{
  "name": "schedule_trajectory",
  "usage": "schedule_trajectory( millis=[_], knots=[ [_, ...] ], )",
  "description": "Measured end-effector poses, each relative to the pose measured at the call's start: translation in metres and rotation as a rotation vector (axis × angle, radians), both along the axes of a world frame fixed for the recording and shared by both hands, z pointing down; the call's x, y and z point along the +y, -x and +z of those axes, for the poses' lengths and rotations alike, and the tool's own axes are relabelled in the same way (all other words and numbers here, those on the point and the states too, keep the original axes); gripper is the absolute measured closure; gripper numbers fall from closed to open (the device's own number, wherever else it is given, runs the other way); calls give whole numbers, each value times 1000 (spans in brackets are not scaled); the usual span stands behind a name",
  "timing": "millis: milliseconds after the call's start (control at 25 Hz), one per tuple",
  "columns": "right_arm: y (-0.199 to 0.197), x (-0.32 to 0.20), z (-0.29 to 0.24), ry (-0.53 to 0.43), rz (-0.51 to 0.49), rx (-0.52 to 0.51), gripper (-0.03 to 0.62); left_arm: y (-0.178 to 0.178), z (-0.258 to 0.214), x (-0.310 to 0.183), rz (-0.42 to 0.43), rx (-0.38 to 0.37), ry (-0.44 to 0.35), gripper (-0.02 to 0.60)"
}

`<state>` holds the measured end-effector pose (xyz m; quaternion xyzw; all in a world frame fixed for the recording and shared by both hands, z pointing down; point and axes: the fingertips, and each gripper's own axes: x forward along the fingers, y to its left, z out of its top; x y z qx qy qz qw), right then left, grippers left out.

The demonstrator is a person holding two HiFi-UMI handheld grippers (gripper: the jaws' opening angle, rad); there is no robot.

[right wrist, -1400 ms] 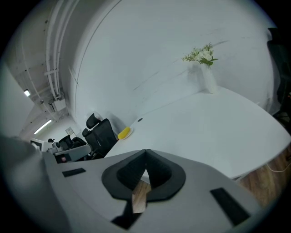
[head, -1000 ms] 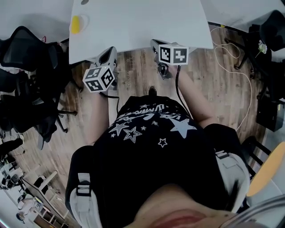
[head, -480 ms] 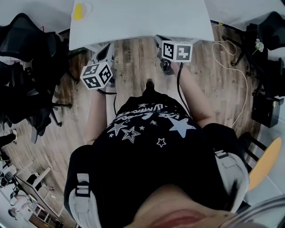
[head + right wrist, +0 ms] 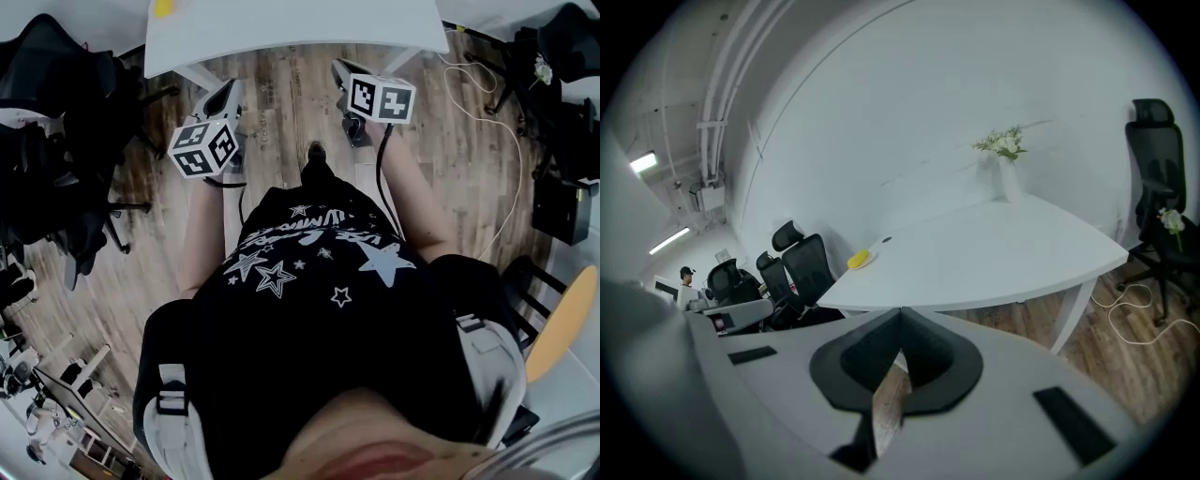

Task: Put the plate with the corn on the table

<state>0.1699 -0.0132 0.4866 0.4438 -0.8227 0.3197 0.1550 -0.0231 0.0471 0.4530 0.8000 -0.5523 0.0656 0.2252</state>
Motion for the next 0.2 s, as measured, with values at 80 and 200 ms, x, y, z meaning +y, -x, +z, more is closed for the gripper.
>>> schedule_trajectory(
  millis=[80,200],
  knots=[
    [1,13,-1,-8,-7,14,588,-1,-1,12,10,-3,-1,577],
    [3,30,-4,-21,-12,33,588,-4,-4,30,25,-13,-1,577]
  ],
)
